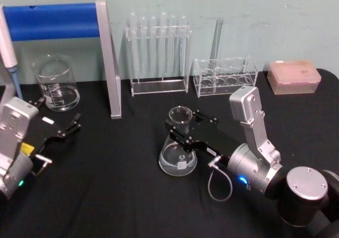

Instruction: Grasp the erlenmeyer flask with one hand, shake it three times, then place it back.

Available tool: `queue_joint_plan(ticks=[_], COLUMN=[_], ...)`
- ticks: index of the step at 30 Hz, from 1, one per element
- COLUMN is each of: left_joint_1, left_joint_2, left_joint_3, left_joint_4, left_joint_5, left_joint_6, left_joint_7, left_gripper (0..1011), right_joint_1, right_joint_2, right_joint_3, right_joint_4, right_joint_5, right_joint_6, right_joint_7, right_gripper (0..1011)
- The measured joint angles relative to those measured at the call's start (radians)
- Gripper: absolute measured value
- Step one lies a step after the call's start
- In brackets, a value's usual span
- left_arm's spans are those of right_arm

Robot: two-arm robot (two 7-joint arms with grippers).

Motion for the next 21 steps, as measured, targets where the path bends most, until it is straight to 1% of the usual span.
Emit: queue_joint_plan(ticks=[3,4,6,7,9,12,14,15,16,17,21], left_joint_1=[0.000,0.000,0.000,0.000,0.000,0.000,0.000,0.000,0.000,0.000,0.000], left_joint_2=[0.000,0.000,0.000,0.000,0.000,0.000,0.000,0.000,0.000,0.000,0.000], left_joint_3=[0.000,0.000,0.000,0.000,0.000,0.000,0.000,0.000,0.000,0.000,0.000], left_joint_4=[0.000,0.000,0.000,0.000,0.000,0.000,0.000,0.000,0.000,0.000,0.000], left_joint_5=[0.000,0.000,0.000,0.000,0.000,0.000,0.000,0.000,0.000,0.000,0.000], left_joint_6=[0.000,0.000,0.000,0.000,0.000,0.000,0.000,0.000,0.000,0.000,0.000], left_joint_7=[0.000,0.000,0.000,0.000,0.000,0.000,0.000,0.000,0.000,0.000,0.000], left_gripper=[1001,1001,1001,1001,1001,1001,1001,1001,1001,1001,1001], right_joint_1=[0.000,0.000,0.000,0.000,0.000,0.000,0.000,0.000,0.000,0.000,0.000], right_joint_2=[0.000,0.000,0.000,0.000,0.000,0.000,0.000,0.000,0.000,0.000,0.000], right_joint_3=[0.000,0.000,0.000,0.000,0.000,0.000,0.000,0.000,0.000,0.000,0.000], right_joint_4=[0.000,0.000,0.000,0.000,0.000,0.000,0.000,0.000,0.000,0.000,0.000], right_joint_5=[0.000,0.000,0.000,0.000,0.000,0.000,0.000,0.000,0.000,0.000,0.000], right_joint_6=[0.000,0.000,-0.001,-0.001,-0.001,-0.001,-0.001,-0.001,-0.001,-0.001,-0.001], right_joint_7=[0.000,0.000,0.000,0.000,0.000,0.000,0.000,0.000,0.000,0.000,0.000], right_gripper=[644,658,743,761,835,889,965,965,997,1002,1000])
